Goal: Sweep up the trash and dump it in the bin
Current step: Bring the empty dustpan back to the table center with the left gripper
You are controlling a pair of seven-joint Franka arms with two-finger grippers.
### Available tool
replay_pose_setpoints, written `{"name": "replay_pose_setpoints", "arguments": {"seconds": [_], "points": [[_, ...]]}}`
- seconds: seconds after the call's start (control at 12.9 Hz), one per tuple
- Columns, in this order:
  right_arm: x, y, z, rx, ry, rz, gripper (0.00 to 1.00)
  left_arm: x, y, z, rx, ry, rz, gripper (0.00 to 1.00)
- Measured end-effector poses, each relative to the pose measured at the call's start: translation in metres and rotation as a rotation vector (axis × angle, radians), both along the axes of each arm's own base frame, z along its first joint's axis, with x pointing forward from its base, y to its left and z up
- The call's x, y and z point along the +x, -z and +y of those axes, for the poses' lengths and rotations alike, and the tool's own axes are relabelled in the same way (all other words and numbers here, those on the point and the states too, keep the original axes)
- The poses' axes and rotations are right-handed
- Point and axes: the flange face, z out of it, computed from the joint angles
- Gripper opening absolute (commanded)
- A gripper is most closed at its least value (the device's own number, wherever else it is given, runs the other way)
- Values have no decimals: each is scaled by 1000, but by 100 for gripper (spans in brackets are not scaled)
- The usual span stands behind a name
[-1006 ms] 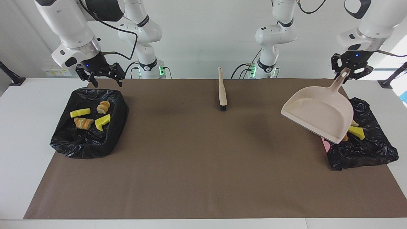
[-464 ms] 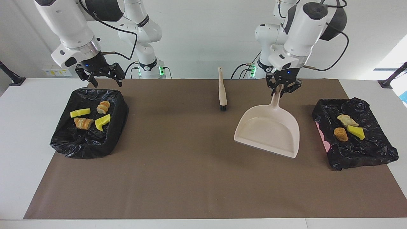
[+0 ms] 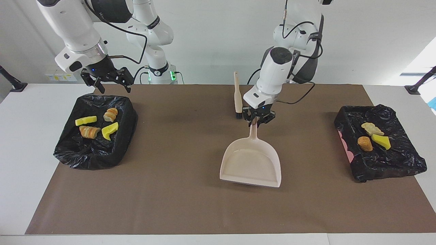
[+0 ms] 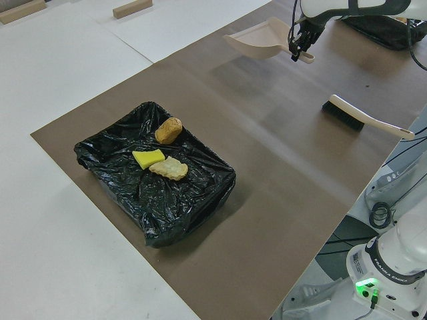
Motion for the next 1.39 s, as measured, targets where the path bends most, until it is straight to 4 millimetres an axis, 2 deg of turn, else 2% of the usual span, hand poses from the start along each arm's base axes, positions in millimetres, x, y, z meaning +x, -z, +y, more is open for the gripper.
{"name": "replay_pose_setpoints", "arguments": {"seconds": [0.08,0.15,0.31,0.7,1.39], "points": [[0,0,0,0,0,0,100,-2,12,-9,2,-2,8,0],[0,0,0,0,0,0,100,-2,15,-11,2,-2,9,0],[0,0,0,0,0,0,100,0,11,-9,-1,-7,2,0],[0,0,0,0,0,0,100,-5,17,-17,-40,-55,33,0],[0,0,0,0,0,0,100,-10,38,-21,-28,-68,64,0]]}}
